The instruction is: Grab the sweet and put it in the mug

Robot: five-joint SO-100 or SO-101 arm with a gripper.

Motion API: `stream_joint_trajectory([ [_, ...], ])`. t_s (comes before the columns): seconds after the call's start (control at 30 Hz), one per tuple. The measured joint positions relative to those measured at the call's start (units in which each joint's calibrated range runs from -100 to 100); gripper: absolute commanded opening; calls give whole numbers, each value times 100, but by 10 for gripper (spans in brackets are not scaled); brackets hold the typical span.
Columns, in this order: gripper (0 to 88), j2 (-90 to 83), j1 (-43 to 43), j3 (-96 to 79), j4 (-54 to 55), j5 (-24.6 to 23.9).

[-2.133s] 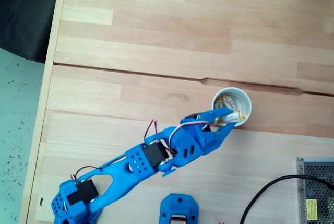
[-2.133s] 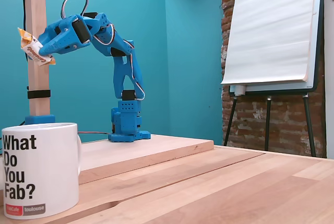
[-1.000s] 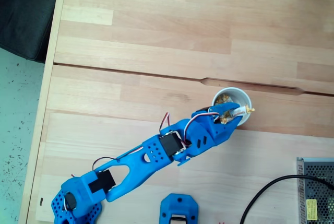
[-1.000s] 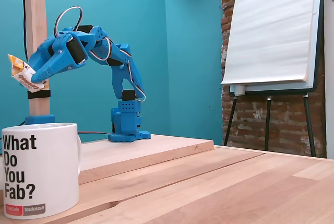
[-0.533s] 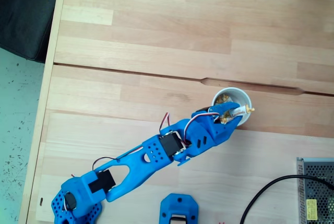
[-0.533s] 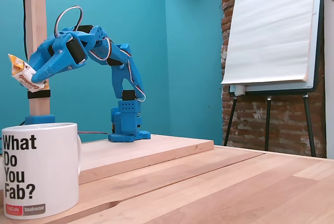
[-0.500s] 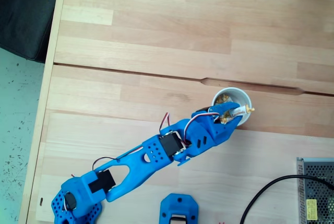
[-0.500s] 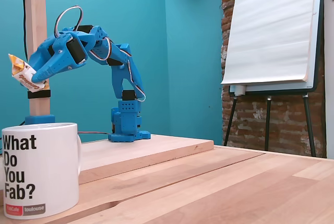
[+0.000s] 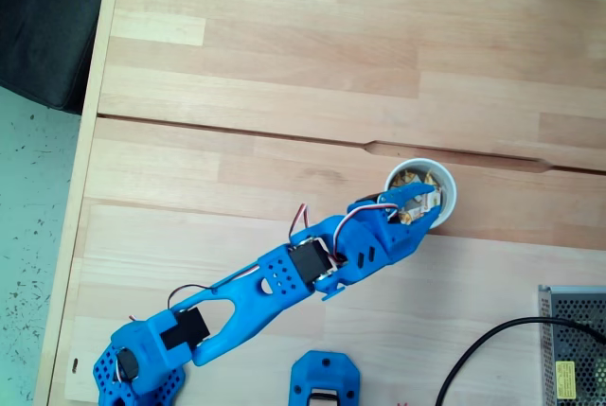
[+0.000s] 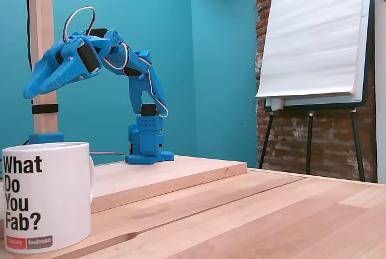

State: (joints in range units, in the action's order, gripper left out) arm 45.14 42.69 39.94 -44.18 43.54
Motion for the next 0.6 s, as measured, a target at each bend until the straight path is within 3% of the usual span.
stream_joint_trajectory([
  [0.33, 88, 0, 0, 0, 0, 0],
  [0.6, 0, -881, -37, -484, -16, -39],
])
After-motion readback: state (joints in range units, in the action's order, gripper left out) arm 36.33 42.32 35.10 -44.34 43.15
